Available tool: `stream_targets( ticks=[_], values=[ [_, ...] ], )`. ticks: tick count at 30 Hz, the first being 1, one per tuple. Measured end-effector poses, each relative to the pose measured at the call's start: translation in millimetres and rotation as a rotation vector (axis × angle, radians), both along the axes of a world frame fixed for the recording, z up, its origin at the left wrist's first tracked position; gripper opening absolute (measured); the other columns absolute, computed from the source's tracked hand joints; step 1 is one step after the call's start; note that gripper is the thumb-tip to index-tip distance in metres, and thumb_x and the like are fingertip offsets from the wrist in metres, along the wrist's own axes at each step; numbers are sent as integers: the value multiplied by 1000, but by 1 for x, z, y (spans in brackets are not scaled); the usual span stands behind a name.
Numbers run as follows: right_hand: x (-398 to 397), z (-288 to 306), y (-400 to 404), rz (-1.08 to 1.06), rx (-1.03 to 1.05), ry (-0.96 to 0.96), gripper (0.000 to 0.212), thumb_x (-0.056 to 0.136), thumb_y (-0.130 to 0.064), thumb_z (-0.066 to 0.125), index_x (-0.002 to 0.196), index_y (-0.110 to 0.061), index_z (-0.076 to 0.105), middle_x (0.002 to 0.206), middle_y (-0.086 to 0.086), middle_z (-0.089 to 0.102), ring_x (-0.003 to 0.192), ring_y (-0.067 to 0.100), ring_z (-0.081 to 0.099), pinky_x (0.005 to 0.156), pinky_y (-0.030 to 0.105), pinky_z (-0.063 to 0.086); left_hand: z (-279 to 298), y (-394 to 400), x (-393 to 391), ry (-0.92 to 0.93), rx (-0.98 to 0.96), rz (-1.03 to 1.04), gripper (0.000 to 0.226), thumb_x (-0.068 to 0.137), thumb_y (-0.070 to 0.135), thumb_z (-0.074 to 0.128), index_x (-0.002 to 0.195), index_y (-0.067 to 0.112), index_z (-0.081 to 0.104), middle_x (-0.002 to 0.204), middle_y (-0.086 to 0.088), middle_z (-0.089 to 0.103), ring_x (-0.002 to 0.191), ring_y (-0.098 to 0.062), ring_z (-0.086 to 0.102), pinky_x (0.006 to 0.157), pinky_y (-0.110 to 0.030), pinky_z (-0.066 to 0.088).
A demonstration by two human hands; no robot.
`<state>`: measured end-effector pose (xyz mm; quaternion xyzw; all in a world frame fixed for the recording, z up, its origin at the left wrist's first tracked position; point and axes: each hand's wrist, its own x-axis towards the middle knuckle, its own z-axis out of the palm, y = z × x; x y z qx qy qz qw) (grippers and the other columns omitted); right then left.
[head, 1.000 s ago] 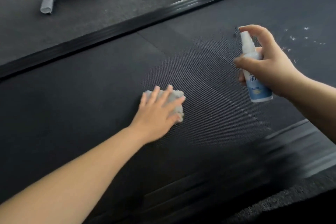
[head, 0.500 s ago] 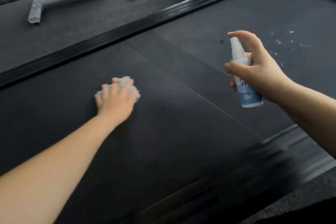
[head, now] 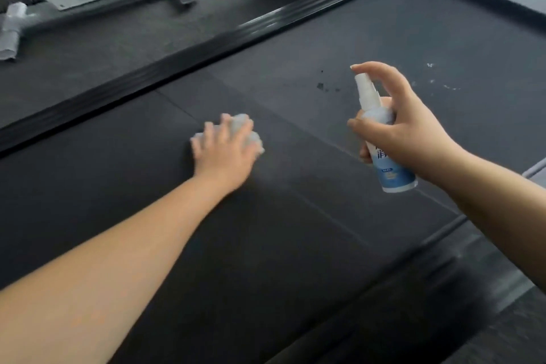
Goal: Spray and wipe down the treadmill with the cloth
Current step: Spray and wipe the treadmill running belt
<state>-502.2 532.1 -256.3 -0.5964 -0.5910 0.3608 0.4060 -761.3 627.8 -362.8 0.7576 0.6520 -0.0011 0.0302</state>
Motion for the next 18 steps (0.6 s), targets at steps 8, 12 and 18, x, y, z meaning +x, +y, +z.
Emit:
stream_targets(
  ticks=[8, 12, 18],
  values=[
    [55, -2, 18, -76, 30, -6, 62, 88, -4, 63, 128, -47, 46, 73, 1, 61, 51, 21, 65, 61, 38, 59, 12, -16, 154, -98, -78, -428, 49, 97, 52, 18, 145, 50, 11, 160, 3, -6, 144, -35, -8, 109, -63, -6],
    [79, -5, 25, -95, 19, -2, 62, 88, -1, 63, 128, -46, 46, 71, 1, 61, 50, 19, 64, 56, 33, 59, 13, 21, 175, -117, -83, -545, 48, 98, 53, 17, 146, 50, 14, 160, 6, -7, 146, -26, -12, 113, -56, -11],
    [123, -7, 25, -154, 4, 19, 61, 89, -4, 65, 127, -48, 47, 75, 4, 60, 52, 19, 65, 59, 40, 62, 17, 99, 194, -127, -110, -41, 46, 98, 49, 17, 144, 48, 18, 161, 0, 2, 145, -35, -3, 110, -64, 1]
  ],
)
